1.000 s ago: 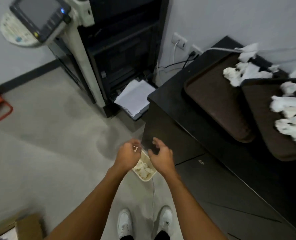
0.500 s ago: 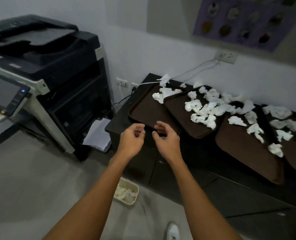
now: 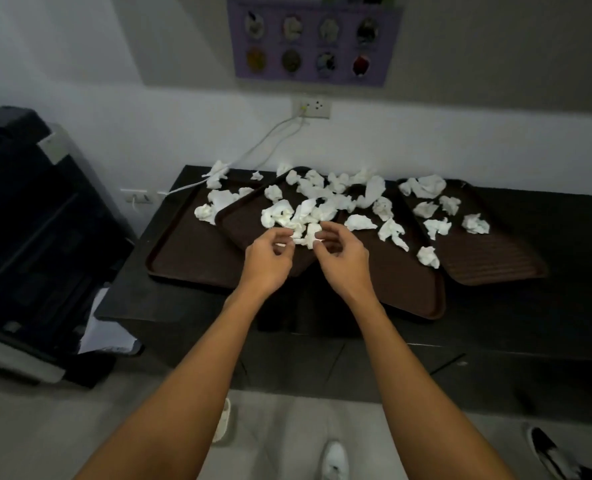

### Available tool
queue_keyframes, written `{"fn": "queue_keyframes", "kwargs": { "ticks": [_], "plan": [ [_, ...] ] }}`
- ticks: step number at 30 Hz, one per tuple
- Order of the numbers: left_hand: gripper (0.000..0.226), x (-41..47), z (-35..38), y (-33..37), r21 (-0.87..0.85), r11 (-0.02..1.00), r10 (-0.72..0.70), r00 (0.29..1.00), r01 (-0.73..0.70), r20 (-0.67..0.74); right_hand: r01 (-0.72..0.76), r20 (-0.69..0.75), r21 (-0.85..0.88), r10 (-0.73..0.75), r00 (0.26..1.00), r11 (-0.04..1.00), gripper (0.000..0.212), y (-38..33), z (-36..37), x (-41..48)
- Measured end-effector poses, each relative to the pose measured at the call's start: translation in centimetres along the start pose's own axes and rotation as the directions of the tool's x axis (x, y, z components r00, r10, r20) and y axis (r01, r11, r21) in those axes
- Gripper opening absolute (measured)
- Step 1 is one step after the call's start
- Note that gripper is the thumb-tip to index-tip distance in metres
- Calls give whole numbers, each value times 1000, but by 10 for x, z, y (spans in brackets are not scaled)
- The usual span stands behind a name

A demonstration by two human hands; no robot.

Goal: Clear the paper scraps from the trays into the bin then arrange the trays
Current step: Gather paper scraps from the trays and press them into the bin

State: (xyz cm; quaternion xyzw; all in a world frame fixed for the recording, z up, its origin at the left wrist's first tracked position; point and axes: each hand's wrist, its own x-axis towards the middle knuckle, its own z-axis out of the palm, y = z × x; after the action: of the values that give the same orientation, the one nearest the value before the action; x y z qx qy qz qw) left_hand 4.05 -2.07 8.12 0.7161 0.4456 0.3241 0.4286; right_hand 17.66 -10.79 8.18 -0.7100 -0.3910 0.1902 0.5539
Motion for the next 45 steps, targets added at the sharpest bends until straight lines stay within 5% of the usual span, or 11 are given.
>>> {"fn": "queue_keyframes", "kwargs": {
  "ticks": [10, 15, 22, 28, 32, 39, 45],
  "plan": [
    [22, 55, 150, 28, 5, 1000, 8, 988, -8, 156, -104, -114, -67, 96, 989, 992, 39, 86, -117, 75],
    [22, 70, 203, 30, 11, 1000, -9, 975, 7, 220, -149, -87, -270, 130, 988, 951, 46, 136, -157, 101],
    [23, 87, 238, 28, 38, 998, -61, 967, 53, 247, -58, 53, -749, 146, 988, 660, 64, 188, -192, 128],
    [23, 100, 258, 20, 40, 996, -89, 967, 82, 238, 113, 205, -844, 121, 971, 524, 63, 214, -204, 139],
    [25, 109, 266, 16, 55, 995, -94, 966, 83, 240, 142, 214, -817, 66, 975, 559, 51, 223, -204, 146],
    [35, 140, 290, 20, 196, 976, 47, 965, -100, 258, 45, 49, -619, -19, 999, 784, 36, 220, -204, 145],
    [62, 172, 318, 21, 518, 778, 50, 857, -355, 513, -13, -33, -542, -6, 999, 841, 34, 215, -210, 140]
  ]
}}
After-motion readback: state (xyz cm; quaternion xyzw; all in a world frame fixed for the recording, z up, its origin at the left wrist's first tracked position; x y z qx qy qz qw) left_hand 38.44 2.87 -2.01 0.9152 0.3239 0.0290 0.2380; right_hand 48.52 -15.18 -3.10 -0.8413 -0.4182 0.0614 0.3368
